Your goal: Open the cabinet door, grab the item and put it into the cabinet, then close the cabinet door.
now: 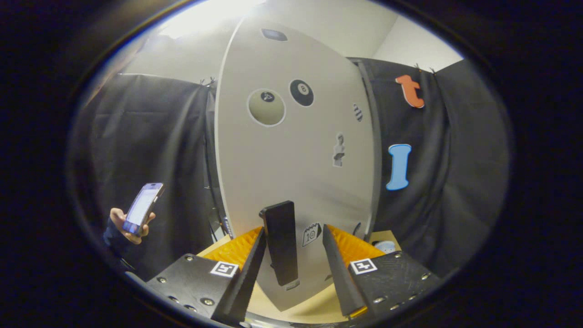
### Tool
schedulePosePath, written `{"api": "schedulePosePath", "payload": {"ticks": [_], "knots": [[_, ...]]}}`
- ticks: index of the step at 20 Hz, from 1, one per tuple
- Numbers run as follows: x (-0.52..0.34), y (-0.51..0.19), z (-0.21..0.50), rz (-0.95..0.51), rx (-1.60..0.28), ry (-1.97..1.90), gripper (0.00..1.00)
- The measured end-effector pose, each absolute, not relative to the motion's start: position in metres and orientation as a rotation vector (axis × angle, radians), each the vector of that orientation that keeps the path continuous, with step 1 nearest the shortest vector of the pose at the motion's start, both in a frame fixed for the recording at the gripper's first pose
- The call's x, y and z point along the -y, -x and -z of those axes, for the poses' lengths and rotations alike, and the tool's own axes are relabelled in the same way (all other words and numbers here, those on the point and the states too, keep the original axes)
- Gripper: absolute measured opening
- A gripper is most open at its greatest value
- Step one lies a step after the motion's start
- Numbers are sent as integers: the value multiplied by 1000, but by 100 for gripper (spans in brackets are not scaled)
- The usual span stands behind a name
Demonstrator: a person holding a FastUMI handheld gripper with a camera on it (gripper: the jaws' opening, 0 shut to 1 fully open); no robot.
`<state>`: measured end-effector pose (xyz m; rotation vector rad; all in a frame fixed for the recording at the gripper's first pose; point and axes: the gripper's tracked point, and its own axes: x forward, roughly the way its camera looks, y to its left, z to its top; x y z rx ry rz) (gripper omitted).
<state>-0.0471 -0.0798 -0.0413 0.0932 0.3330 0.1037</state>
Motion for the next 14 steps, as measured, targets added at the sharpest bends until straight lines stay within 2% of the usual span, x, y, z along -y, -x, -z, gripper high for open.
{"api": "schedulePosePath", "payload": {"ticks": [8, 14], "knots": [[21, -23, 66, -213, -340, -144, 82], [0, -61, 70, -180, -310, -110, 83]]}}
